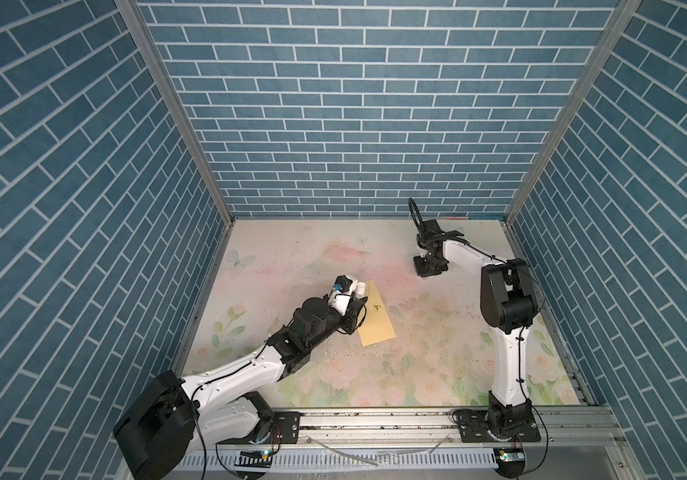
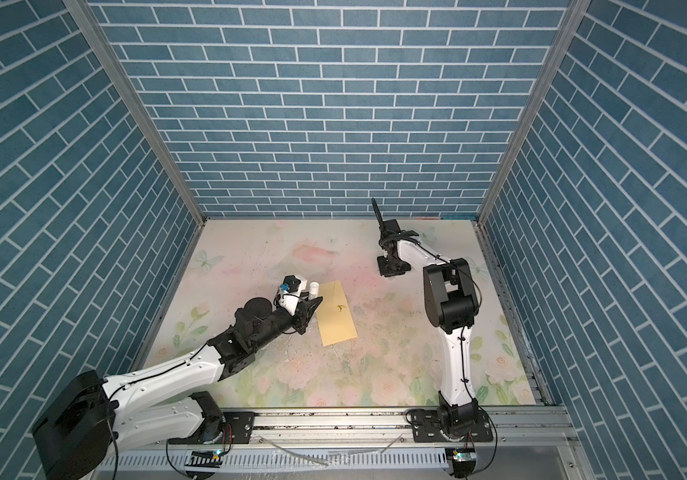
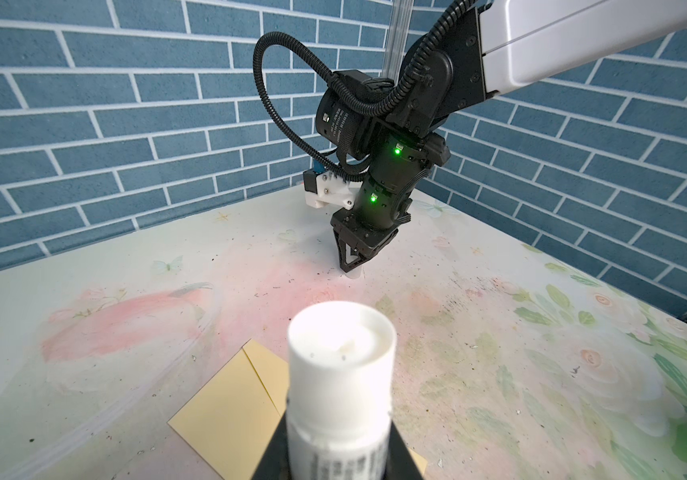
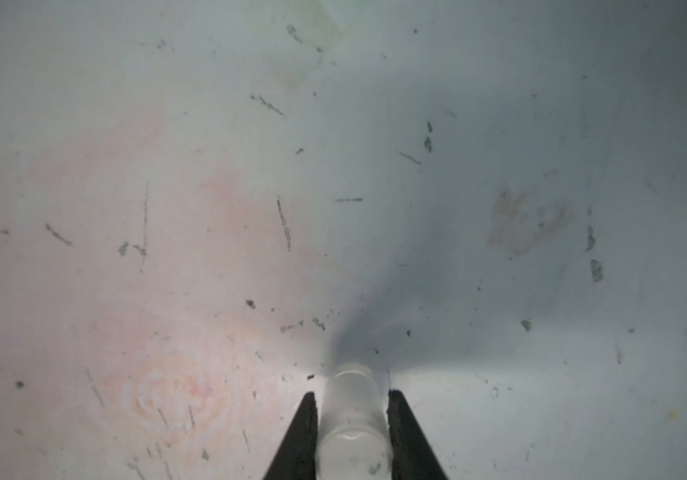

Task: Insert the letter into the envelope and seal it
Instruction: 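Lower the right gripper and grasp the clear cylindrical cap on the table, then lift the clear cap and bring it over the glue stick in the left gripper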

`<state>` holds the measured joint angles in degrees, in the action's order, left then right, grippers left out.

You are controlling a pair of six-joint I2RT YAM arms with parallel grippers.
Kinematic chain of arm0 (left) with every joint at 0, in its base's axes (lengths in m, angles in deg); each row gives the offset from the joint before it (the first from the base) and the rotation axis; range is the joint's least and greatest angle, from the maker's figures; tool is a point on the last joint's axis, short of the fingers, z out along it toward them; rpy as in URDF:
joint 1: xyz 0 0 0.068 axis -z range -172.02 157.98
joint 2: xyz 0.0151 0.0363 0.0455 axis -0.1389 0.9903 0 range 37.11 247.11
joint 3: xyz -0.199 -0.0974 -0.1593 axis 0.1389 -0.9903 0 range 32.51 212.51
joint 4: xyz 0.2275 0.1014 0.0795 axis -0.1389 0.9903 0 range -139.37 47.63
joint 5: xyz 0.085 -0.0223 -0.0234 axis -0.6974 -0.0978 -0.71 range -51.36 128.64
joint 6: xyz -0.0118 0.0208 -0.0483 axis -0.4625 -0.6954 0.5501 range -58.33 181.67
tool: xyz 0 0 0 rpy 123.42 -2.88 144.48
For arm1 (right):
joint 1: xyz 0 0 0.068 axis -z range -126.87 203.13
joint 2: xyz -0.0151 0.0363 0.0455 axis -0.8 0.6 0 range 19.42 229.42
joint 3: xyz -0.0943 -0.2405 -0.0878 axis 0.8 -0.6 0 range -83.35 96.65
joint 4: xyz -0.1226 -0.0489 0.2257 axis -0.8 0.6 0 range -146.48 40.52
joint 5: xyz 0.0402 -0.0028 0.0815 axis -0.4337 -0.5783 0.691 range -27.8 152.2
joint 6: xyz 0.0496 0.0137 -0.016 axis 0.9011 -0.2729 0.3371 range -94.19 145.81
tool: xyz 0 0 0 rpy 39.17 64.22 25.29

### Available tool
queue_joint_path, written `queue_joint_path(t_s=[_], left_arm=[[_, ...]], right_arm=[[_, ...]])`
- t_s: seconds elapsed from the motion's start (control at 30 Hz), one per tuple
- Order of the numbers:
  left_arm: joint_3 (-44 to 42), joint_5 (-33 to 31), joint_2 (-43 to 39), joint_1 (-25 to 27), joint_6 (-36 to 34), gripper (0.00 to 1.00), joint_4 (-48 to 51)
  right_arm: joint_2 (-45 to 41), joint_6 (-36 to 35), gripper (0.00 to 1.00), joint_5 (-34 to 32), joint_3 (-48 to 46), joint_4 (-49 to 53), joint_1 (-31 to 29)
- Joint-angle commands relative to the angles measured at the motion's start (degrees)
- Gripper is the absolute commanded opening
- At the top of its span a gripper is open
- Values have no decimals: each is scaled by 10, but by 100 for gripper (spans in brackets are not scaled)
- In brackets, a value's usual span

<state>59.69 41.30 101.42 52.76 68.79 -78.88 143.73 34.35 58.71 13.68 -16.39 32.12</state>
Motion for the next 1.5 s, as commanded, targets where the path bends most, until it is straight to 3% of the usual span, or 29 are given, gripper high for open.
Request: queue_joint_path(t_s=[0.0, 0.17, 0.37, 0.73, 0.93, 1.47], left_arm=[[0, 5, 0, -1, 4, 0, -19], [-1, 10, 1, -1, -1, 0, -21], [-10, 27, 0, -1, -22, 0, -38], [-14, 92, -16, -1, -90, 0, -35], [-14, 135, -25, -1, -110, 0, -43], [-1, 160, -21, -1, -113, 0, -41]], right_arm=[[6, -5, 22, -10, 22, 23, -3], [-23, -7, 20, -2, 16, 26, -4], [-121, -19, 16, 44, -18, 27, -10], [-342, -21, 13, 313, -85, 46, -43], [-412, -14, 11, 399, -112, 47, -78], [-429, -18, 11, 441, -134, 57, -149]])
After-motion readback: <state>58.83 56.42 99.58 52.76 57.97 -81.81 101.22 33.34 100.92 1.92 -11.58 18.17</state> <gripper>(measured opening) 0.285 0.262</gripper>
